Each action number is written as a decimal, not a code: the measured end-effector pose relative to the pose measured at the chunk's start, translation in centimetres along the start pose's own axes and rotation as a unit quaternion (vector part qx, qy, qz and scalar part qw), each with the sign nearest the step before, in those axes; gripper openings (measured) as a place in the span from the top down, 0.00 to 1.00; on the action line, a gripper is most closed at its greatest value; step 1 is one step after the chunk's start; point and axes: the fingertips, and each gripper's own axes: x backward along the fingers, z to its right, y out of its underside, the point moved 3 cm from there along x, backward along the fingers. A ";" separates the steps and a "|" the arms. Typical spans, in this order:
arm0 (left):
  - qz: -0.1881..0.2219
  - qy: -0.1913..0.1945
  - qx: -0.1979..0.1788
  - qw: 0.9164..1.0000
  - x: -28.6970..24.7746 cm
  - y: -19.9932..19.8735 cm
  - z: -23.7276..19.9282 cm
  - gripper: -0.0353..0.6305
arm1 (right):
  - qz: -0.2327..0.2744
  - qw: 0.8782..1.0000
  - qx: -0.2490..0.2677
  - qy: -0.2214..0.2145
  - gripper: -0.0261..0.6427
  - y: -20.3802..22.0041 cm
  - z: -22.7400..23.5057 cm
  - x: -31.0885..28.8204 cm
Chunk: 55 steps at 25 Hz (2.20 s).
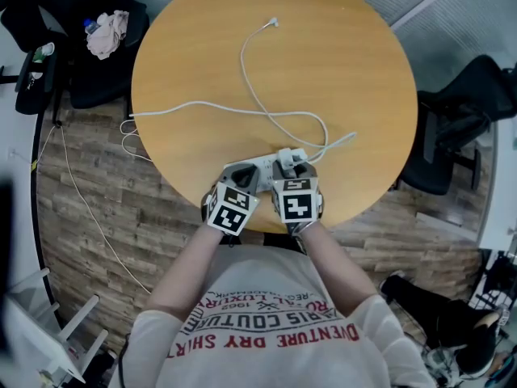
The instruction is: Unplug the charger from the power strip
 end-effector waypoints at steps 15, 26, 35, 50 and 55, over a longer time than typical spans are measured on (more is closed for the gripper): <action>-0.010 0.027 -0.007 1.000 -0.4 -0.1 0.0 0.90 | 0.042 0.999 0.030 0.009 0.73 -1.8 -0.8 3.2; -0.017 0.011 -0.002 1.000 -0.5 0.1 -0.1 0.90 | 0.069 0.997 0.027 -0.021 0.73 -2.9 -0.4 6.2; 0.096 -0.016 -0.012 0.995 5.1 -6.9 1.8 0.90 | 0.181 0.980 0.060 -0.055 0.73 -5.7 -0.5 11.3; 0.361 -0.047 -0.041 0.931 21.6 -18.0 2.7 0.90 | 0.357 0.927 0.060 -0.095 0.73 -11.5 -0.5 20.9; 0.392 -0.042 -0.041 0.918 23.5 -18.2 3.3 0.90 | 0.369 0.922 0.060 -0.098 0.73 -11.9 -0.4 21.6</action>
